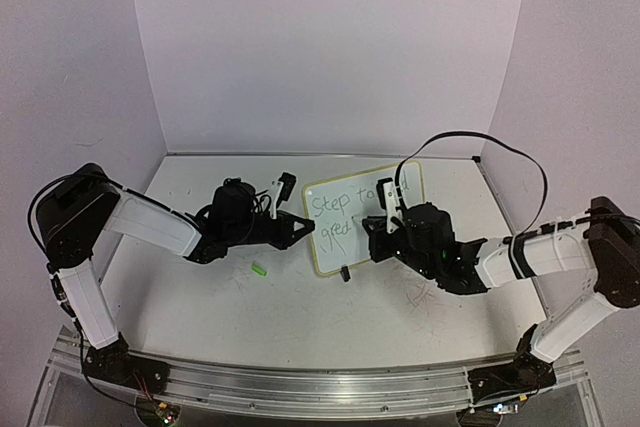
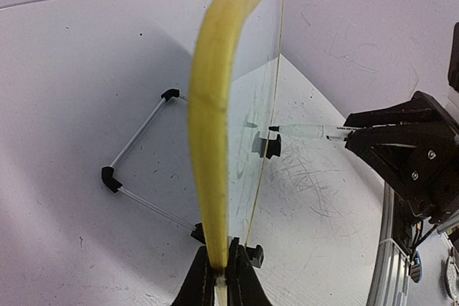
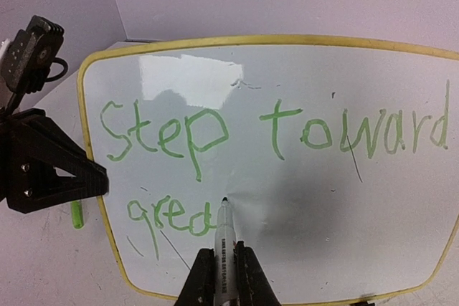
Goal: Write a sentence on the whiteboard
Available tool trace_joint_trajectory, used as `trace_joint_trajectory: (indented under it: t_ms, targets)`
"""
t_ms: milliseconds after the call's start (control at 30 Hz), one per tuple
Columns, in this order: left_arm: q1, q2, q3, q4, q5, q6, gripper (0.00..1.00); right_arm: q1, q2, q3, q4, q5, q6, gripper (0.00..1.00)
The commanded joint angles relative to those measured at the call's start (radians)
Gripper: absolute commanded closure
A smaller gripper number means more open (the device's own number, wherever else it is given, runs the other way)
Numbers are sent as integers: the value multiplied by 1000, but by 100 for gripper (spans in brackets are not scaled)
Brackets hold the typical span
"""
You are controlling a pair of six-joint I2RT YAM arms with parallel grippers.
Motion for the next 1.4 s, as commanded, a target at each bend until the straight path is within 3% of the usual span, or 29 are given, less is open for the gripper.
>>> trace_joint_trajectory:
  t_ms: [0,1067,1367]
  targets:
    - [5,-37,0,-15,-36,41,100,-5,25,59,48,16,-18,100]
    - [4,-38,-2,-16,-36,44,100,19,36,-39,-22,35,94,100]
    - [4,-38,-2,-16,-33,44,100,17,-8,-25,-21,86,63,100]
